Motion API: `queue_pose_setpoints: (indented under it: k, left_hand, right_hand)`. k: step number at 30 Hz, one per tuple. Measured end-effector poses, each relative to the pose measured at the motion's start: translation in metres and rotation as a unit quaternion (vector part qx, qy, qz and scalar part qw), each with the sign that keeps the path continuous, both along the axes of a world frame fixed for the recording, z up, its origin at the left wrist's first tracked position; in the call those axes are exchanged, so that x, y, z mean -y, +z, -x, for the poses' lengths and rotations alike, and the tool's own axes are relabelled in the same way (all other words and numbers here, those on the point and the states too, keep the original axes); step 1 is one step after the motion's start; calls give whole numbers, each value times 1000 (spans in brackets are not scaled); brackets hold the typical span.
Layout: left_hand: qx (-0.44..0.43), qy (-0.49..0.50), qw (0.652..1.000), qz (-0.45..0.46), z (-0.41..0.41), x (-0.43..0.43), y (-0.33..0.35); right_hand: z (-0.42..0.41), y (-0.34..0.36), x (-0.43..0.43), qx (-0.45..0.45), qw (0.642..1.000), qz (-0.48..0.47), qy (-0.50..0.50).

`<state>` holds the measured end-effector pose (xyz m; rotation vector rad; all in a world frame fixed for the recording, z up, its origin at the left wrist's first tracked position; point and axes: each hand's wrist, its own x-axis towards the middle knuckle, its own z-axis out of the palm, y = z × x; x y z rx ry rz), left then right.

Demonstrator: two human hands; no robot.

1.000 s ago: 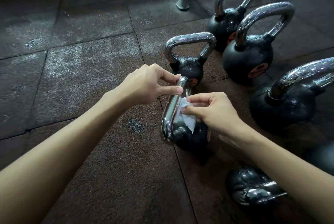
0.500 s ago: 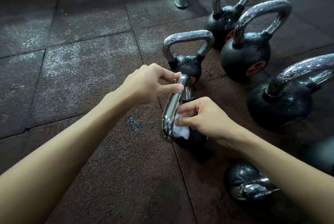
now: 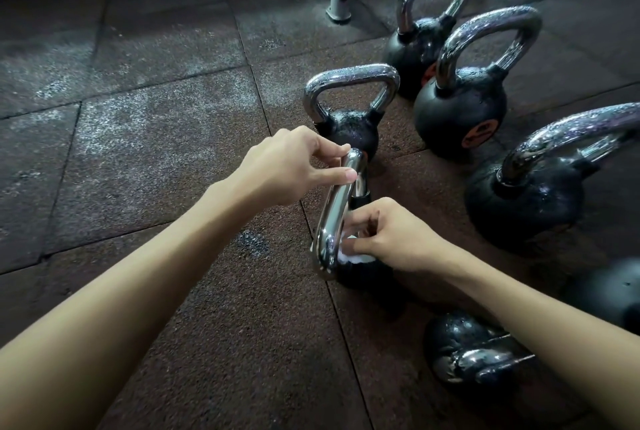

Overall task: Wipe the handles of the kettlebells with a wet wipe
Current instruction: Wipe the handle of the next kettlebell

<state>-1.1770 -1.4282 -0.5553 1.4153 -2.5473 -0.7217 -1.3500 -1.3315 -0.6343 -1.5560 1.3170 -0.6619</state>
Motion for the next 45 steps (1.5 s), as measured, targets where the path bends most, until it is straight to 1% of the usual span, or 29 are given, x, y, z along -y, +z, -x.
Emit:
queue_pose_setpoints:
  k: [1,4,6,7,8,9,11,12,13,15,16,18,19,21,22,23,25,26,29,32,33,35,38,42,45]
  left_hand:
    - [4,-3,1000,2,2,1,0]
    - [17,-3,1000,17,11,0,1]
    - [28,-9,999,40,19,-2,1]
    - [29,-16,998,53,24,-4,1]
    - [31,-23,997,67,29,-6,1]
    - [33,-30,996,78,36,-9,1]
    - [37,-49,994,93,49,-12,0]
    - [46,-64,992,95,54,-11,1]
    - [60,-89,989,103,58,-10,4]
    - [102,-180,969,135,60,-2,18]
    - [126,-245,949,154,59,2,29]
    - [168,-375,888,205,55,6,53]
    - [198,-426,849,241,54,9,61]
    - [275,-503,753,324,54,14,64]
    - [276,-532,715,361,56,18,58]
    - [239,-560,695,383,58,24,49]
    - [170,-604,668,400,60,36,32]
    - [142,-613,662,407,61,41,25]
    - [80,-601,683,408,62,48,11]
    - [62,-556,705,436,53,47,4]
    - [67,-532,719,442,49,43,3]
    - [107,-464,762,440,44,30,-1]
    - [190,-332,834,396,44,6,-6]
    - [242,-178,887,351,66,-30,-1]
    - [250,-90,912,312,82,-50,0]
  right_hand:
    - [1,0,1,-11,1000,4,0]
    - [7,3,2,-147,986,70,16]
    - [16,11,1,-183,980,78,23]
    - [25,14,-1,-193,978,77,10]
    - [37,16,-4,-202,976,81,-22]
    - [50,18,-8,-207,971,88,-77]
    - [78,22,-18,-189,952,94,-220]
    - [89,24,-23,-173,941,92,-277]
    - [96,27,-28,-158,932,87,-313]
    - [105,31,-35,-133,926,86,-342]
    - [107,33,-37,-124,925,90,-348]
    - [106,39,-37,-108,922,101,-358]
    - [105,41,-37,-103,921,104,-361]
    - [103,43,-35,-97,920,111,-364]
    - [102,44,-33,-96,920,115,-362]
    - [101,44,-32,-93,921,115,-360]
    - [99,44,-32,-85,921,115,-362]
    - [100,44,-32,-84,919,115,-368]
    - [105,46,-36,-106,906,128,-390]
    - [110,49,-38,-135,897,143,-395]
    - [111,50,-38,-141,896,145,-395]
    - [111,52,-39,-145,895,145,-395]
    - [113,55,-37,-148,891,150,-403]
    - [115,62,-31,-152,882,161,-416]
    - [117,67,-25,-153,875,165,-428]
